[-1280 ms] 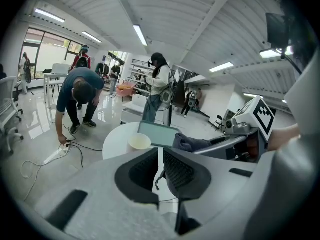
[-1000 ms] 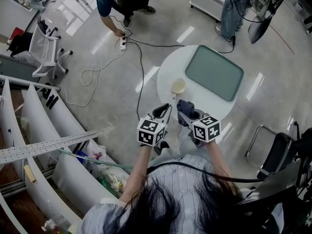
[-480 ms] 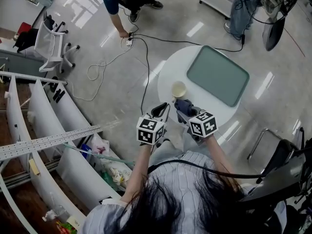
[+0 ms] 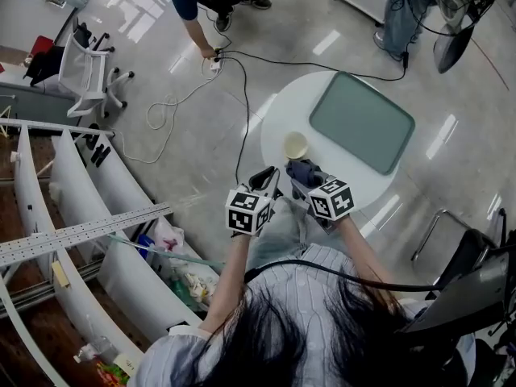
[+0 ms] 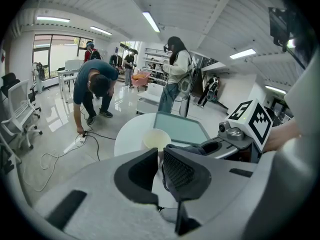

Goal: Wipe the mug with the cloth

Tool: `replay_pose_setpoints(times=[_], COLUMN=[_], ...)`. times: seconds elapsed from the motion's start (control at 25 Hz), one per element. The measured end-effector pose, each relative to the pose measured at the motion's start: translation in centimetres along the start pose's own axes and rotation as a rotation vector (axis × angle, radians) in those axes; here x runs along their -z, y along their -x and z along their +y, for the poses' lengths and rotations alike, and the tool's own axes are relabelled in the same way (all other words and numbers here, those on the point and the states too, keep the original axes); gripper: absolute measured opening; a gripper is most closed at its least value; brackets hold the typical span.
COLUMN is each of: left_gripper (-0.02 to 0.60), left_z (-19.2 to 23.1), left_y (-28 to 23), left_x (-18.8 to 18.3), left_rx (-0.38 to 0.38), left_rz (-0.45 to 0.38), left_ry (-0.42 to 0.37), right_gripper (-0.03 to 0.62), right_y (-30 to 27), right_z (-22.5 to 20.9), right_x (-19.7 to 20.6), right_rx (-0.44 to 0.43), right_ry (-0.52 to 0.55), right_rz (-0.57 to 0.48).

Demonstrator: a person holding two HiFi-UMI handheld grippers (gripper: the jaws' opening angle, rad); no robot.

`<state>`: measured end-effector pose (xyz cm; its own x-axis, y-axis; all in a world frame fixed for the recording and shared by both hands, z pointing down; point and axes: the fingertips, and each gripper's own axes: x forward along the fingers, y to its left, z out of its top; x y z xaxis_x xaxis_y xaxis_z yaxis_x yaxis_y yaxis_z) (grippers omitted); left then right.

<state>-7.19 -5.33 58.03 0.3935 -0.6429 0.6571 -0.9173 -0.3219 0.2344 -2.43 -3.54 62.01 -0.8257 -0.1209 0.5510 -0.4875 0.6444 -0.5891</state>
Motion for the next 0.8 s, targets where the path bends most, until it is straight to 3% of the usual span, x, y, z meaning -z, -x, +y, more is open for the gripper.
replay_pose_setpoints(times=[0.2,0.6,0.8], left_gripper=[0.043,0.044,0.046], left_z=[0.8,-0.8,-0.9], left_y=[-1.4,-4.6,-5.0], left_x=[-0.4,0.0,0.4], left_rx=[0.060,0.226,0.277], left_rz=[0.044,0.196,0.243], left_ry=[-0.084,-0.404,-0.502], right_gripper=[0.080,0.080,0.080], right_y=[-0.9,-1.0,-0.9], right_z=[-0.8,-1.3,-1.6], right_x=[0.0,0.2,0.3], right_rx=[0.010,0.038,0.065], right_ry=[-0.029,-0.066,-0.076], right_rz=[0.012,0.015,0.009])
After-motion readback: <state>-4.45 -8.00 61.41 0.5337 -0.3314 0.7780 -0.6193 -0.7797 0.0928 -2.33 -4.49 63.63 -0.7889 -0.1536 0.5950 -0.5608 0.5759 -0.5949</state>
